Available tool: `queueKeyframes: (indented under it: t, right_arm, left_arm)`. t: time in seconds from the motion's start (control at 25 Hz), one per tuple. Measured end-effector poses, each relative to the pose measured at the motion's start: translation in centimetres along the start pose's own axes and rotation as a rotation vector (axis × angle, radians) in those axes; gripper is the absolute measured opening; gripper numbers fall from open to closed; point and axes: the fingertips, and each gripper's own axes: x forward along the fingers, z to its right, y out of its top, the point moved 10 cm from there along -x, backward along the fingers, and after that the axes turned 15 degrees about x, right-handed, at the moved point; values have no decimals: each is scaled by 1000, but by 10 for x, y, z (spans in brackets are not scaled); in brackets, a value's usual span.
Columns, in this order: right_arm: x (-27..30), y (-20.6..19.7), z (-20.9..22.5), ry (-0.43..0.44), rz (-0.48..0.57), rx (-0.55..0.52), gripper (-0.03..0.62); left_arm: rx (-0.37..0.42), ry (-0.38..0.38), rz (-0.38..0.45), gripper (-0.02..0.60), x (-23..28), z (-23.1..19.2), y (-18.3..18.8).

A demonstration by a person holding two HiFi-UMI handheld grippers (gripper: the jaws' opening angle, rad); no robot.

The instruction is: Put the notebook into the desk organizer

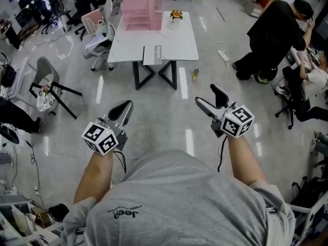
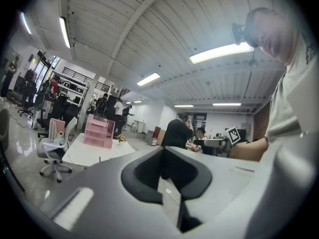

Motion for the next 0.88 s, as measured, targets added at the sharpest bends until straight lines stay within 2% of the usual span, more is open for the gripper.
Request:
queueKeyframes:
  t: [0.24,0.44,0.64,0.88]
  right_arm:
    - [-4,6,28,45,-21,2,364]
    - [18,4,38,63,-40,14,364]
    - [70,2,49,36,-56,20,364]
    - [169,9,68,-30,-27,17,364]
  left_arm:
    - [11,20,-5,60,22,27,7]
    - [13,28,-17,60,28,13,5]
    - [-4,-3,-13,60,47,-45,-12]
    - [-25,-124,21,60,101,-166,-34]
